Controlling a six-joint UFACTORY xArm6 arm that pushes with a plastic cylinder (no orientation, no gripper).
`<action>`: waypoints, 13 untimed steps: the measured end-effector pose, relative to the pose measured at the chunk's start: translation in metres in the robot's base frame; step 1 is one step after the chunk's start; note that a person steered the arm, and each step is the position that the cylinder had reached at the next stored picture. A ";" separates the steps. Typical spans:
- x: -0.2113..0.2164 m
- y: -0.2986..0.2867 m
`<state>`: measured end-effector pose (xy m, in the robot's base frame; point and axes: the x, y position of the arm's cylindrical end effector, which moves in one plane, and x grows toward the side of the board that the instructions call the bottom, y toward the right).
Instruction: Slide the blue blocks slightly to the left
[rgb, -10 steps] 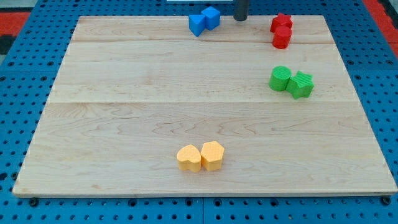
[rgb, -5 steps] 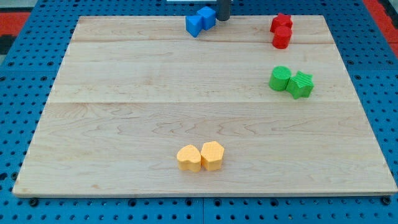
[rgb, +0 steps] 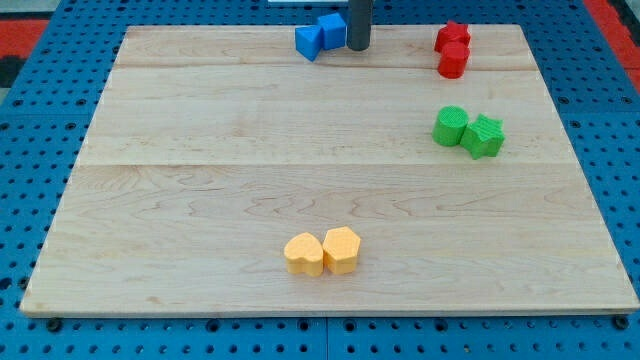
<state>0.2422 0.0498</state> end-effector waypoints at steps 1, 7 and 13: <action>0.016 0.005; -0.049 0.020; -0.024 -0.062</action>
<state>0.2180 -0.0118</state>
